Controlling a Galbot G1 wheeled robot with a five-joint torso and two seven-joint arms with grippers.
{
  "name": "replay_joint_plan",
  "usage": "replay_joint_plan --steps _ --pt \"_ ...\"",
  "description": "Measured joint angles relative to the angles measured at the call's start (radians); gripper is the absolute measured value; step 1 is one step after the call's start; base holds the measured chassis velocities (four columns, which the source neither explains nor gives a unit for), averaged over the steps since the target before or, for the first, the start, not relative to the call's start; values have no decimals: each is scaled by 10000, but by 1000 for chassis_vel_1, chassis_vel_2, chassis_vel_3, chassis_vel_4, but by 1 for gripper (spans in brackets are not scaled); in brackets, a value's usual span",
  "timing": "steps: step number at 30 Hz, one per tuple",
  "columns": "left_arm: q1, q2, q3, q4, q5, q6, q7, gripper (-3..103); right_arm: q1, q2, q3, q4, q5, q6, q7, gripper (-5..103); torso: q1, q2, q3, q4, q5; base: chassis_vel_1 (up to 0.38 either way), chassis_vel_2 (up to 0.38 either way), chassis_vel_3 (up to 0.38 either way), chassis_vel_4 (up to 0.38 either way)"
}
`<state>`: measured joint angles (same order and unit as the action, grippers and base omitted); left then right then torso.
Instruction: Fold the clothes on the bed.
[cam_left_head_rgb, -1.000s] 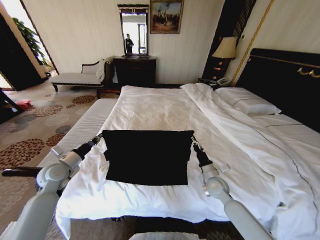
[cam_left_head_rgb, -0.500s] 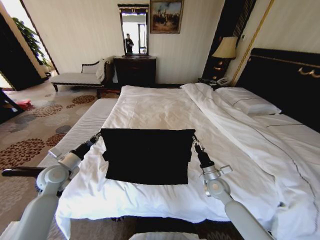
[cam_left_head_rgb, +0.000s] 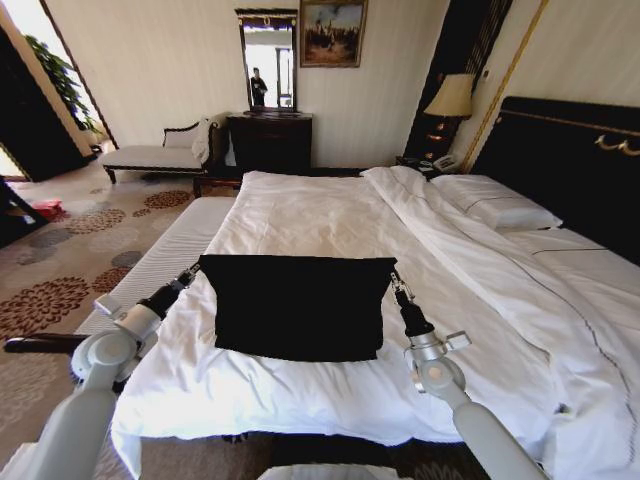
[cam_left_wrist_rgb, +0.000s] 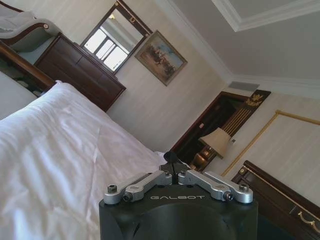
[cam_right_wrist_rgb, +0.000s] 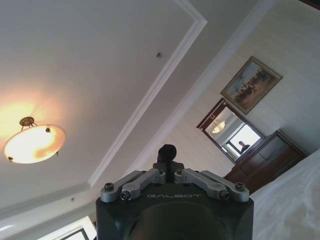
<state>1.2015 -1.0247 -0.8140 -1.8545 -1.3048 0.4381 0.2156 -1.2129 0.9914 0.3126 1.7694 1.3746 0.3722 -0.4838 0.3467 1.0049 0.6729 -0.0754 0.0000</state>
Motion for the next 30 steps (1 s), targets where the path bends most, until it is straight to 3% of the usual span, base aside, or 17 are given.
replay_joint_plan --steps 11,17,25,30 --pt "-1475 105 868 2061 575 -58 -180 0 2633 94 -1950 -2980 -216 33 303 3 1 -1 2 3 -1 0 0 0 0" --pt "-2941 36 1856 3678 1120 -196 -261 0 4577 691 -3156 -5239 -251 64 298 3 2 -1 3 2 1 0 0 0 0" --pt "-3955 -205 2439 4633 1607 -475 -427 0 5534 1212 -3642 -6293 -309 119 302 3 3 -1 2 0 -1 0 0 0 0" --pt "-4198 -259 2780 4892 1834 -581 -527 0 5953 1447 -3952 -6733 -470 107 948 3 2 -1 1 2 1 0 0 0 0"
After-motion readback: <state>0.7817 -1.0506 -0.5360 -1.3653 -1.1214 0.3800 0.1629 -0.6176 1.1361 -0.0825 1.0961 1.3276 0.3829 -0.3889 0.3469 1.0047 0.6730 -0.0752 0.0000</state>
